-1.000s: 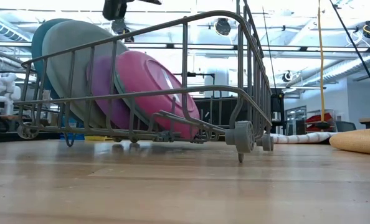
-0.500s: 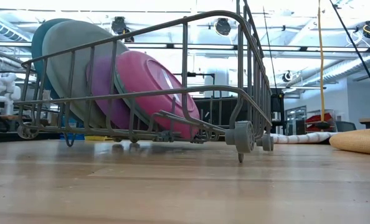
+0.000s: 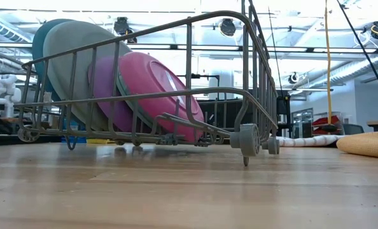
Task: Sort dishes
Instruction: Return to Home Position
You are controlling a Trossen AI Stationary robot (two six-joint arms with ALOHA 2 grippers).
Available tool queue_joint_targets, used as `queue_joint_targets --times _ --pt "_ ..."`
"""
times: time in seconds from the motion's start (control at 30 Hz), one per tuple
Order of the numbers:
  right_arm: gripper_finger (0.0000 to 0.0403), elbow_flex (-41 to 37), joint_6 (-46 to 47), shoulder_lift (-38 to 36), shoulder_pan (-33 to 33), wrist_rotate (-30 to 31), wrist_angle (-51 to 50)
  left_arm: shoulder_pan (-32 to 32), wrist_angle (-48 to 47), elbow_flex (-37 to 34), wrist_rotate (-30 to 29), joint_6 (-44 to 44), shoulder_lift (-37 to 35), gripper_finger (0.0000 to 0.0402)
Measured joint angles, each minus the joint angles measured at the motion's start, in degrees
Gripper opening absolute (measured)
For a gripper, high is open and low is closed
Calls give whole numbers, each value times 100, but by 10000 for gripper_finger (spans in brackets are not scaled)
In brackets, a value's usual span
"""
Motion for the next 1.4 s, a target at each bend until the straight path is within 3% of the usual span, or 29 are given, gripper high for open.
queue_joint_targets --times 0.1,0.2,0.3,0.4,0.57,0.77,0.97,1.03,1.17,1.3,1.4 --pt "205 -89 -403 2 5 370 416 -407 -270 -30 -1048 7 -22 125" --pt "163 -86 -1019 -39 151 808 811 -755 -518 -154 -1601 12 -87 81" --pt "88 -86 -1376 -155 331 1271 932 -1023 -515 -462 -1933 96 -262 19" --pt "16 -84 -1455 -296 540 1790 700 -1220 -455 -878 -2095 140 -550 5" --pt "3 -86 -534 -568 876 2448 -615 -1523 -22 -1946 -2646 146 -1501 2" --pt "1 -554 1247 -1016 1307 2845 -1852 -1728 2120 -3617 -2204 1257 -2896 1" --pt "1 -2134 2862 -1925 1831 3166 -1895 -1738 4154 -4801 -1010 2900 -3795 1" --pt "1 -2799 3573 -2248 2044 3318 -1864 -1738 4209 -4895 -698 3075 -3998 0" --pt "0 -4005 4664 -2894 2366 3366 -1865 -1739 3896 -4900 -628 3094 -4296 0" --pt "0 -5025 5374 -3671 2380 3012 -1864 -1738 3567 -4900 -619 3092 -4524 0" --pt "0 -5628 5722 -4248 2301 3250 -1806 -1738 3451 -4900 -617 3095 -4665 0"
